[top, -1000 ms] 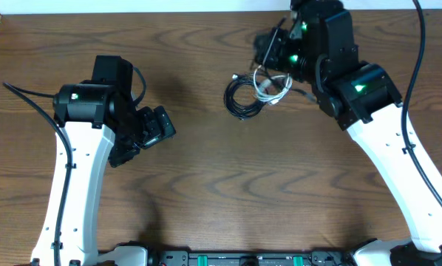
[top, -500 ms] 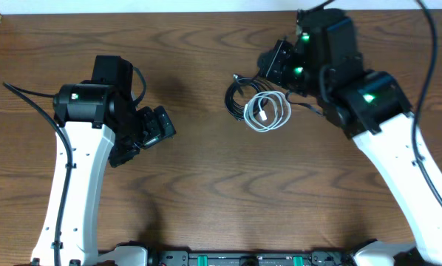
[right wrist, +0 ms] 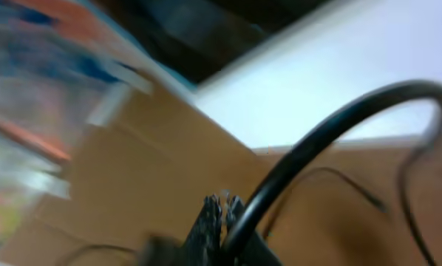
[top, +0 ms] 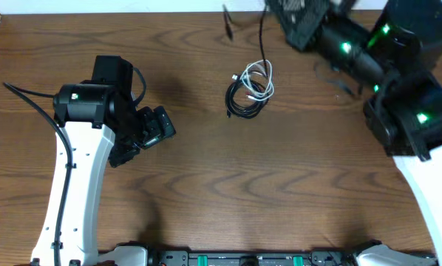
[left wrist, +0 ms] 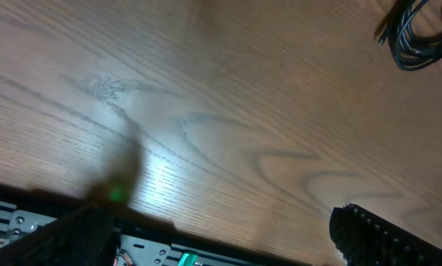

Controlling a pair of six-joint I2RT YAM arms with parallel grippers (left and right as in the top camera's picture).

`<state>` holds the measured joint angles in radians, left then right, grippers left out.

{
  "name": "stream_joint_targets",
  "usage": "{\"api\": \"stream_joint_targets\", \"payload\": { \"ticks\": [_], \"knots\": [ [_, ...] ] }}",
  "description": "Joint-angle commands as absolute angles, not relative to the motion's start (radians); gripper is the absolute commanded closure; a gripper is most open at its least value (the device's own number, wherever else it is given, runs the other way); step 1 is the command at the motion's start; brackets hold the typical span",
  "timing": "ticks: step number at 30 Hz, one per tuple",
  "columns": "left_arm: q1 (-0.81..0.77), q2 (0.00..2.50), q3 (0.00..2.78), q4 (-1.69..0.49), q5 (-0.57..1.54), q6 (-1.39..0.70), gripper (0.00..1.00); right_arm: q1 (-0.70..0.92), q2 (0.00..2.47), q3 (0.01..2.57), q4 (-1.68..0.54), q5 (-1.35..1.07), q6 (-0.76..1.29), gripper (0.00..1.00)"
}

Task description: Untangle cables

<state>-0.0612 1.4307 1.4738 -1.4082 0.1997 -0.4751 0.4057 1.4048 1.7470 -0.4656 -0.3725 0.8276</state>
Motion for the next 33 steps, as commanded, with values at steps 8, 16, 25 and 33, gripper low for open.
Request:
{"api": "stream_joint_targets", "payload": {
  "ticks": [8,16,25,33],
  "knots": [
    [-0.057,1.431,1.475,-1.412,0.189,-0.484,0.01,0.433,1.581,1.735,-1.059,0.215,0.720,0.98],
    [-0.057,1.431,1.475,-1.412,0.189,-0.484,0.01,0.424,1.642,1.735,-1.099,0.354,0.720,0.98],
    [-0.057,1.431,1.475,-1.412,0.189,-0.484,0.01,0.279,1.643,1.731,-1.238,0.576,0.720,0.80],
    [-0.057,1.431,1.475,-1.412,0.189,-0.484,0.01,0.249,1.645,1.722,-1.150,0.119,0.576,0.04]
  ]
}}
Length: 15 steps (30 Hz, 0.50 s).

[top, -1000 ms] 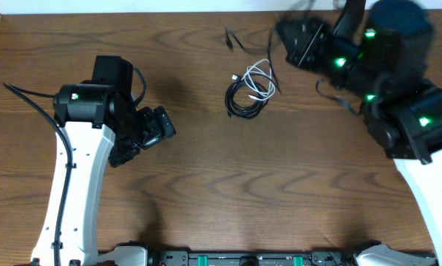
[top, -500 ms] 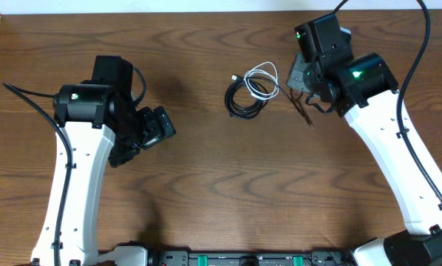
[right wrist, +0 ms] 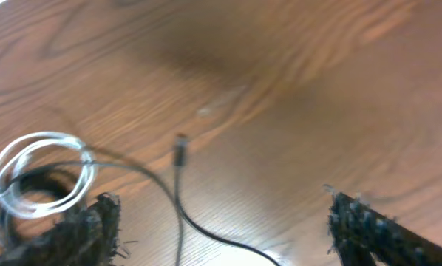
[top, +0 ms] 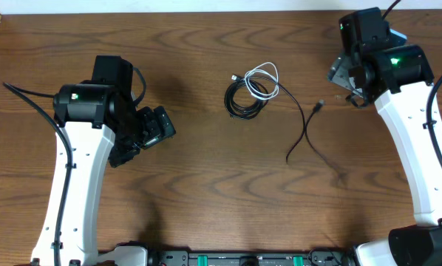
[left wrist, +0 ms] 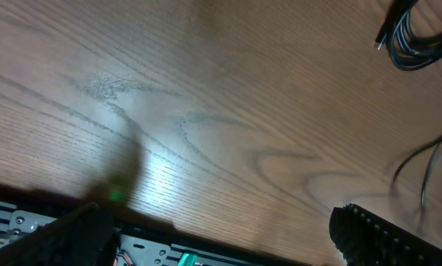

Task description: Untangle cables

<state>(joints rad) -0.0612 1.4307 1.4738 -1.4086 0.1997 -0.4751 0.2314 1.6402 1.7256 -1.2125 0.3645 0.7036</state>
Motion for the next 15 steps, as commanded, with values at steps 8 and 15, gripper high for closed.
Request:
{"api": "stream_joint_targets", "payload": {
  "ticks": [8,15],
  "knots": [
    [-0.057,1.431,1.475,-1.412,0.189,-0.484,0.01,0.358,1.745,1.699,-0.988,-0.090,0.289,0.01],
    [-0.057,1.431,1.475,-1.412,0.189,-0.484,0.01,0.454,1.917,1.699,-0.952,-0.089,0.193,0.24]
  ]
}}
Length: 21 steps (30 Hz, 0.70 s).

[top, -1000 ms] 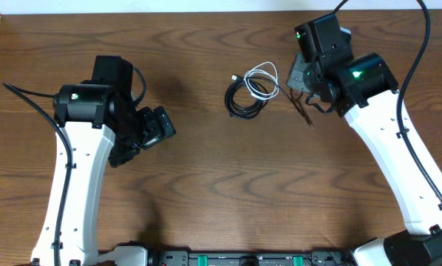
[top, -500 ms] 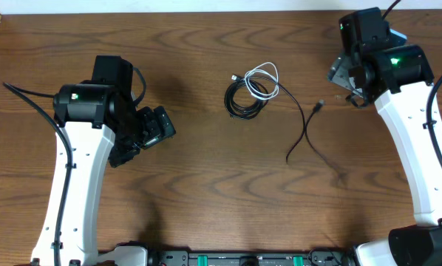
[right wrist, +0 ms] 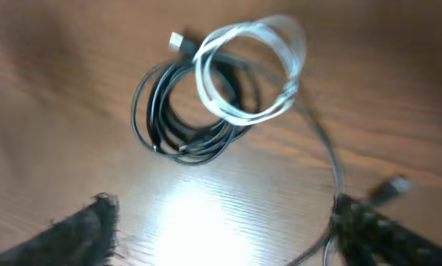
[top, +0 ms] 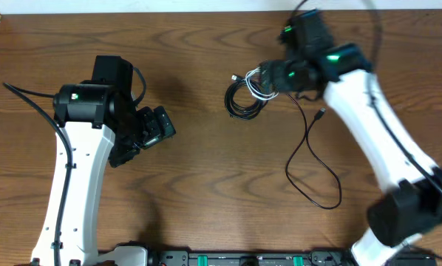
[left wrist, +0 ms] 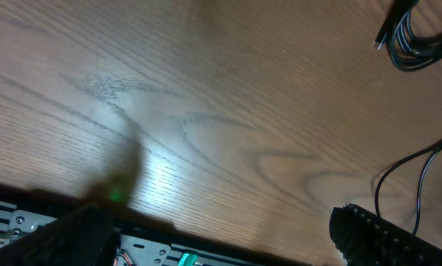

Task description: Untangle cables

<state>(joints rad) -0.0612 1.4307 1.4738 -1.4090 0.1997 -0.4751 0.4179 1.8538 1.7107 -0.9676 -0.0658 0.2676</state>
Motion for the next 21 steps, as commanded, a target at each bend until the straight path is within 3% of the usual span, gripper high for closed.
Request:
{"api": "stream_joint_targets", "payload": {
  "ticks": [1,2,6,8,15,19,21],
  "knots": [
    [-0.057,1.431,1.475,-1.412,0.189,-0.484,0.01,0.463,1.938,1.699,-0.941,-0.089,0.193,0.28],
    [-0.057,1.431,1.475,-1.412,0.189,-0.484,0.01,0.475,1.965,1.699,-0.923,-0.089,0.193,0.33],
    [-0.057,1.431,1.475,-1.412,0.189,-0.484,0.01,0.502,2.045,1.699,-0.867,-0.038,0.193,0.33],
    [-0.057,1.431,1.475,-1.412,0.189,-0.484,0.01,0.505,2.067,1.699,-0.847,0.020,0.193,0.40],
    [-0.057,1.431,1.475,-1.412,0.189,-0.484,0.01,0.507,2.134,1.699,-0.765,0.051,0.110,0.33],
    [-0.057,1.431,1.475,-1.412,0.189,-0.484,0.01,0.506,2.164,1.699,-0.746,0.053,0.088,0.36],
    [-0.057,1.431,1.475,-1.412,0.189,-0.484,0.01,0.507,2.172,1.699,-0.733,0.054,0.088,0.42]
  ]
}}
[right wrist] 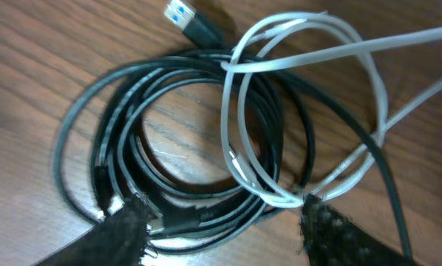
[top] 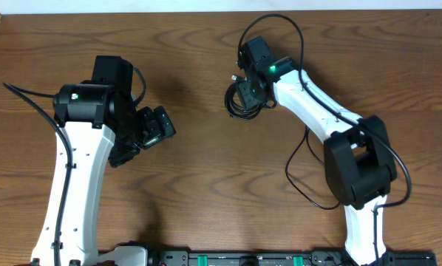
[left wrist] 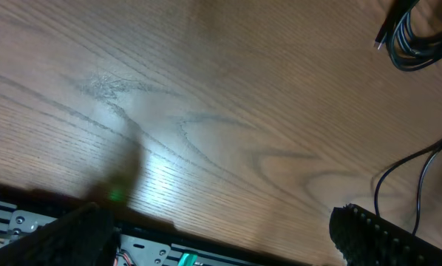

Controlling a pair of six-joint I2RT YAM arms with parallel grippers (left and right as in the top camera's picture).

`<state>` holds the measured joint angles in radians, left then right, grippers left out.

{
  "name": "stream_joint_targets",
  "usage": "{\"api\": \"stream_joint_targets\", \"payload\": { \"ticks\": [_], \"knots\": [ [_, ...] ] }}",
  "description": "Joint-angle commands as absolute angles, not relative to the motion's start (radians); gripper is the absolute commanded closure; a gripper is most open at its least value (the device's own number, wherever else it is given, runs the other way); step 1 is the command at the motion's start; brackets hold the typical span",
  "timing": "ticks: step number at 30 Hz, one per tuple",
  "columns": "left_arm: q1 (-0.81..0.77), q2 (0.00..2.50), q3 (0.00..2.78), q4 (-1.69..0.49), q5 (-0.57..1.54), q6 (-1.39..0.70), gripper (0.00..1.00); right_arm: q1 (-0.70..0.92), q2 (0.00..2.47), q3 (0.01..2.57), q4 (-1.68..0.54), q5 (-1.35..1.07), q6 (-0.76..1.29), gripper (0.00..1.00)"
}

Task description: Untangle cables

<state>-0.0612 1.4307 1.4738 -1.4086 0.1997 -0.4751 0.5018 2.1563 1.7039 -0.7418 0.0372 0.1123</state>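
Note:
A black cable coil [right wrist: 106, 140] lies on the table with a white cable loop [right wrist: 226, 125] laced through it, and a blue-tipped USB plug [right wrist: 191, 22] sticks out at the top. My right gripper [right wrist: 228, 233] hangs open low over the coil [top: 239, 103], its fingers [right wrist: 121, 229] straddling the near rim. A separated black cable [top: 287, 171] lies loose at the right. My left gripper [left wrist: 221, 236] is open with nothing in it, well left of the coil [left wrist: 420, 44].
The wooden table [top: 206, 192] ends at a black rail [left wrist: 206, 247] along the front. The left arm [top: 80, 148] stands at the left. The loose cable [left wrist: 417, 166] runs toward the front right, beside the right arm [top: 354, 170].
My right gripper was higher above the tangle with the whole coil in view. Now it sits much closer, open fingers either side of the coil's near rim. The left arm has not moved.
My right gripper was raised at the back right, shut on a black cable drawn up from the coil. Then it was open at the right, with that cable lying loose on the table. It was then over the coil and is now low on it.

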Motion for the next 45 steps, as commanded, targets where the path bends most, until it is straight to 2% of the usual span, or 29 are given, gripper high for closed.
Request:
{"api": "stream_joint_targets", "payload": {
  "ticks": [1,14,18,19,20,23,26,27,31,39,45],
  "knots": [
    [-0.057,1.431,1.475,-1.412,0.189,-0.484,0.01,0.507,2.177,1.699,-0.723,0.054,0.088,0.43],
    [-0.057,1.431,1.475,-1.412,0.189,-0.484,0.01,0.505,2.212,1.699,-0.653,0.123,0.088,0.48],
    [-0.057,1.431,1.475,-1.412,0.189,-0.484,0.01,0.505,2.228,1.699,-0.654,0.123,0.088,0.53],
    [-0.057,1.431,1.475,-1.412,0.189,-0.484,0.01,0.505,2.228,1.699,-0.654,0.125,0.089,0.56],
    [-0.057,1.431,1.475,-1.412,0.189,-0.484,0.01,0.505,2.228,1.699,-0.646,0.125,0.089,0.64],
    [-0.057,1.431,1.475,-1.412,0.189,-0.484,0.01,0.505,2.228,1.699,-0.626,0.126,0.089,0.73],
    [-0.057,1.431,1.475,-1.412,0.189,-0.484,0.00,0.505,2.211,1.702,-0.621,0.129,0.110,0.96],
    [-0.057,1.431,1.475,-1.412,0.189,-0.484,0.01,0.505,2.200,1.702,-0.621,0.129,0.121,0.99],
    [-0.057,1.431,1.475,-1.412,0.189,-0.484,0.01,0.506,2.129,1.702,-0.622,0.129,0.127,0.99],
    [-0.057,1.431,1.475,-1.412,0.189,-0.484,0.00,0.507,1.805,1.702,-0.643,0.112,0.176,0.99],
    [-0.057,1.431,1.475,-1.412,0.189,-0.484,0.01,0.503,1.614,1.702,-0.643,0.099,0.289,0.99]
  ]
}}
